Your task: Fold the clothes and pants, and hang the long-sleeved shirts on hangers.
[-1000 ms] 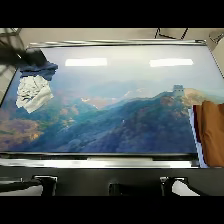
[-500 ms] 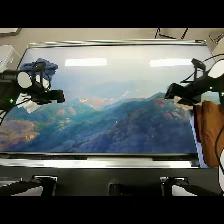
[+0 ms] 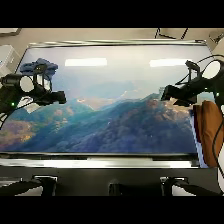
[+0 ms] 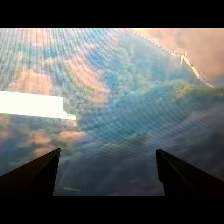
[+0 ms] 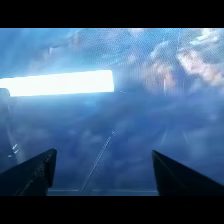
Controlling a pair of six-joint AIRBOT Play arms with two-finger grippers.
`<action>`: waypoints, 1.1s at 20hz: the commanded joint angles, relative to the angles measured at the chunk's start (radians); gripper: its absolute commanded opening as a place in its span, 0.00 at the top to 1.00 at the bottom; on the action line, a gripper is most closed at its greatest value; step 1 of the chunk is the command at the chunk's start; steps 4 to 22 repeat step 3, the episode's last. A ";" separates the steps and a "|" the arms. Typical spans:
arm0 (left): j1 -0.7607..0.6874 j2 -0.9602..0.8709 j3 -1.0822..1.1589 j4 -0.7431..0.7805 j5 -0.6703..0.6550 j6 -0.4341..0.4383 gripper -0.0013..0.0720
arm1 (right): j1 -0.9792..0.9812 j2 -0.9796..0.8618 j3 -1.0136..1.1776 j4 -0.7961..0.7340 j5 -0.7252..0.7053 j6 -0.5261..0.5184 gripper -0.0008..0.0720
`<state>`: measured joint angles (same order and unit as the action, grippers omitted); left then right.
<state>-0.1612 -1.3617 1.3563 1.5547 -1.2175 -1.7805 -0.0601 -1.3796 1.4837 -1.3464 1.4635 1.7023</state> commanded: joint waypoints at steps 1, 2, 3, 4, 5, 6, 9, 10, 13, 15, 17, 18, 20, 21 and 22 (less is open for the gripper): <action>0.000 0.001 -0.002 0.000 0.004 0.000 0.02 | 0.001 0.000 0.000 0.000 0.001 0.000 0.03; 0.000 0.001 -0.002 0.000 0.004 0.000 0.02 | 0.001 0.000 0.000 0.000 0.001 0.000 0.03; 0.000 0.001 -0.002 0.000 0.004 0.000 0.02 | 0.001 0.000 0.000 0.000 0.001 0.000 0.03; 0.000 0.001 -0.002 0.000 0.004 0.000 0.02 | 0.001 0.000 0.000 0.000 0.001 0.000 0.03; 0.000 0.001 -0.002 0.000 0.004 0.000 0.02 | 0.001 0.000 0.000 0.000 0.001 0.000 0.03; 0.000 0.001 -0.002 0.000 0.004 0.000 0.02 | 0.001 0.000 0.000 0.000 0.001 0.000 0.03; 0.000 0.001 -0.002 0.000 0.004 0.000 0.02 | 0.001 0.000 0.000 0.000 0.001 0.000 0.03; 0.000 0.001 -0.002 0.000 0.004 0.000 0.02 | 0.001 0.000 0.000 0.000 0.001 0.000 0.03; 0.000 0.001 -0.002 0.000 0.004 0.000 0.02 | 0.001 0.000 0.000 0.000 0.001 0.000 0.03; 0.000 0.001 -0.002 0.000 0.004 0.000 0.02 | 0.001 0.000 0.000 0.000 0.001 0.000 0.03; 0.000 0.001 -0.002 0.000 0.004 0.000 0.02 | 0.001 0.000 0.000 0.000 0.001 0.000 0.03; 0.000 0.001 -0.002 0.000 0.004 0.000 0.02 | 0.001 0.000 0.000 0.000 0.001 0.000 0.03; 0.000 0.001 -0.002 0.000 0.004 0.000 0.02 | 0.001 0.000 0.000 0.000 0.001 0.000 0.03; 0.000 0.001 -0.002 0.000 0.004 0.000 0.02 | 0.001 0.000 0.000 0.000 0.001 0.000 0.03; 0.000 0.001 -0.002 0.000 0.004 0.000 0.02 | 0.001 0.000 0.000 0.000 0.001 0.000 0.03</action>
